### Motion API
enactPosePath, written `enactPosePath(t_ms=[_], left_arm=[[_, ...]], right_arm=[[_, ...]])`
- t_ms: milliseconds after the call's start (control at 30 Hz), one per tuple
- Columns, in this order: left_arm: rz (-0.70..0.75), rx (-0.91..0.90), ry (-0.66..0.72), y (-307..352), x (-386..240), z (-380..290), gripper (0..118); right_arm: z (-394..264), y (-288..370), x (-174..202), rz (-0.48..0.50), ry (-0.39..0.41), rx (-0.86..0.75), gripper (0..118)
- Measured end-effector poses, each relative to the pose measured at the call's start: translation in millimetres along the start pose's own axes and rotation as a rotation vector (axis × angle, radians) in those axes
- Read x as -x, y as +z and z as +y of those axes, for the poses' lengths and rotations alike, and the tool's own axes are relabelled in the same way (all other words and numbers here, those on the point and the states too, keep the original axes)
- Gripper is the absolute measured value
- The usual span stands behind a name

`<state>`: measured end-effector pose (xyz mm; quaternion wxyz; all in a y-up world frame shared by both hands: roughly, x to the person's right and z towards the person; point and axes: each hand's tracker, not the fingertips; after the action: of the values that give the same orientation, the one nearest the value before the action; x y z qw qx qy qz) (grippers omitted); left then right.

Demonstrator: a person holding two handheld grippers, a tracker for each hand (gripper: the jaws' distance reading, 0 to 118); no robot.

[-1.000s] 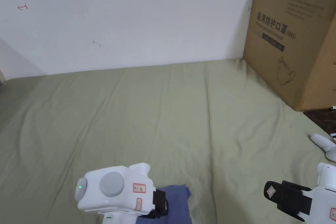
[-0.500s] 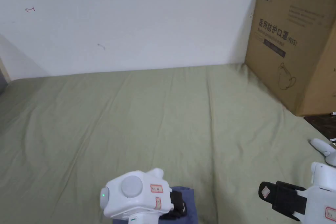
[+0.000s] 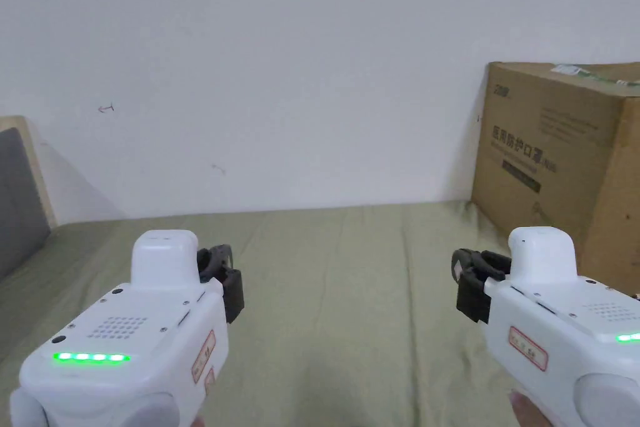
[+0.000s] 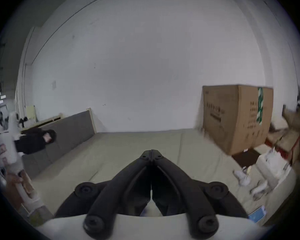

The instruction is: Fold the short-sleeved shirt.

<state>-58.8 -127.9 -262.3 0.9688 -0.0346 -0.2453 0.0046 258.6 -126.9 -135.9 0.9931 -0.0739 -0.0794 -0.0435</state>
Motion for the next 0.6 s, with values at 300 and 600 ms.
enactPosePath(t_ms=[300, 600], left_arm=[[0.108, 0.023, 0.016, 22.7, -1.6, -36.3, 0], [0.121, 0.031, 0.026, 20.2, 3.1, -39.6, 0]], right_arm=[[-21.2, -5.5, -5.6, -0.176, -0.014, 0.062, 0], [-22.6, -2.4, -8.0, -0.12, -0.055, 0.054, 0]])
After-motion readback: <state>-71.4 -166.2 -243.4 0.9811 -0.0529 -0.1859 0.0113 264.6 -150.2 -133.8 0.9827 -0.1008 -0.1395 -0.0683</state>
